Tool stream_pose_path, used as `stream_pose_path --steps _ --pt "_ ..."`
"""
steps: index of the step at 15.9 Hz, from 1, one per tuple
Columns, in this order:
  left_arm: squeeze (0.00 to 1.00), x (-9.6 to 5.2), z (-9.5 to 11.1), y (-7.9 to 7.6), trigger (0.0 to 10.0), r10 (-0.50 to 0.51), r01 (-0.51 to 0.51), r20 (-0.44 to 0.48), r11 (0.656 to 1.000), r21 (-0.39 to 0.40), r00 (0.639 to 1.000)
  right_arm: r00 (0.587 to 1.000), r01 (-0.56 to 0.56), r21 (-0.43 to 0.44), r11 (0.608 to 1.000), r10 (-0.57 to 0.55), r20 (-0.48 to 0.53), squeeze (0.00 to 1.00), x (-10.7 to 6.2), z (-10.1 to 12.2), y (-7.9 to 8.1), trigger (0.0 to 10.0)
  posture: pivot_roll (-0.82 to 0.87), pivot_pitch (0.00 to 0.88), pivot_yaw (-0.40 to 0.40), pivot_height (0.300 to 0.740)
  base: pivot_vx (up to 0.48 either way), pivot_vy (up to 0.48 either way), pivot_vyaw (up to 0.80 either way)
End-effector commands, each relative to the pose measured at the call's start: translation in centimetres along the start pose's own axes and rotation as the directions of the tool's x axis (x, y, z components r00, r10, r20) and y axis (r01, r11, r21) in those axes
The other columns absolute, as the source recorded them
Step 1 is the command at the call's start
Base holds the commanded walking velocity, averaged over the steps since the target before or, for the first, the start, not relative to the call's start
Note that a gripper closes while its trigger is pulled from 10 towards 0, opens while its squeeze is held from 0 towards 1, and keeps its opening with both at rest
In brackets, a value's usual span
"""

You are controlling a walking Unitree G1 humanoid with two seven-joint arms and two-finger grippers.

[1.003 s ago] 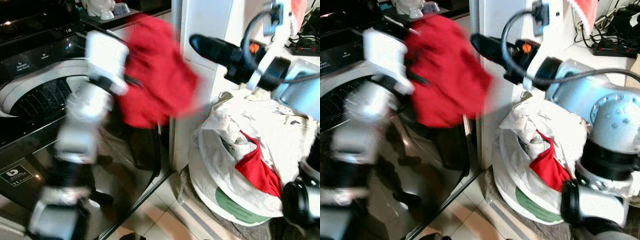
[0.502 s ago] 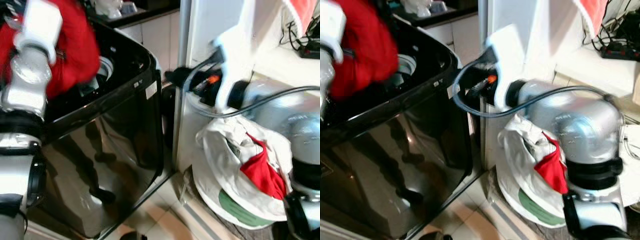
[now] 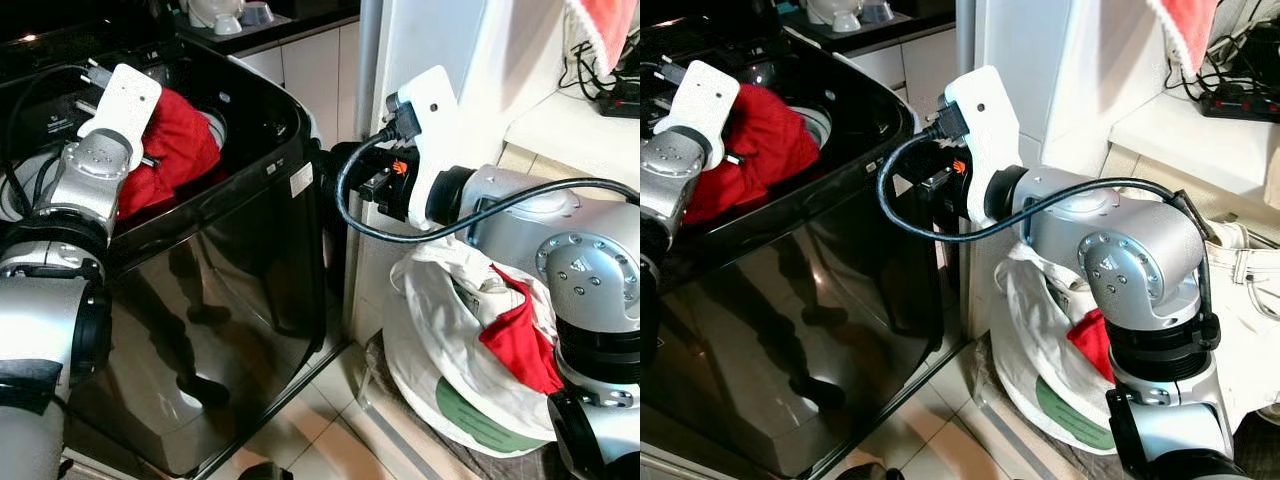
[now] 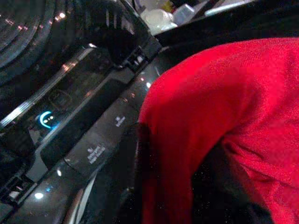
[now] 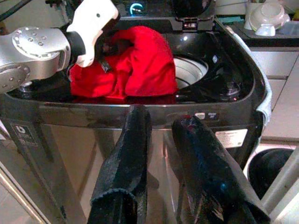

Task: Clothes washing

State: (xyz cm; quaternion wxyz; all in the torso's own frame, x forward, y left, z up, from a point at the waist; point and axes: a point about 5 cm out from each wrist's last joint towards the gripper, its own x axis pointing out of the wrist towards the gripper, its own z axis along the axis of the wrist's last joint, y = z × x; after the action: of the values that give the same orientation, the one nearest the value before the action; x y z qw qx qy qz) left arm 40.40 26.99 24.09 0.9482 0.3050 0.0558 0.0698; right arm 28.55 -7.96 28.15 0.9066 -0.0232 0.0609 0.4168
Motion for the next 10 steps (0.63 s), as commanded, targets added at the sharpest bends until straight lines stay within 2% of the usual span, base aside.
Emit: stream_pose_path --steps 1,10 --pt "1.0 0.0 0.6 0.8 10.0 0.003 -0.003 0.007 1.0 0.008 1.0 1.0 -0.002 -0.015 1.0 0.002 -0.004 0.0 -0.2 0.0 0.3 10.0 -0.1 0.0 0.086 0.74 0.0 0.0 0.0" --pt "1.0 -0.1 -0.2 1.4 10.0 0.0 0.0 -0.006 1.0 0.023 1.0 0.996 0.081 -0.015 0.997 -0.082 -0.031 0.0 -0.5 -0.6 -1.2 10.0 -0.09 0.0 0.078 0.74 0.0 0.0 0.0"
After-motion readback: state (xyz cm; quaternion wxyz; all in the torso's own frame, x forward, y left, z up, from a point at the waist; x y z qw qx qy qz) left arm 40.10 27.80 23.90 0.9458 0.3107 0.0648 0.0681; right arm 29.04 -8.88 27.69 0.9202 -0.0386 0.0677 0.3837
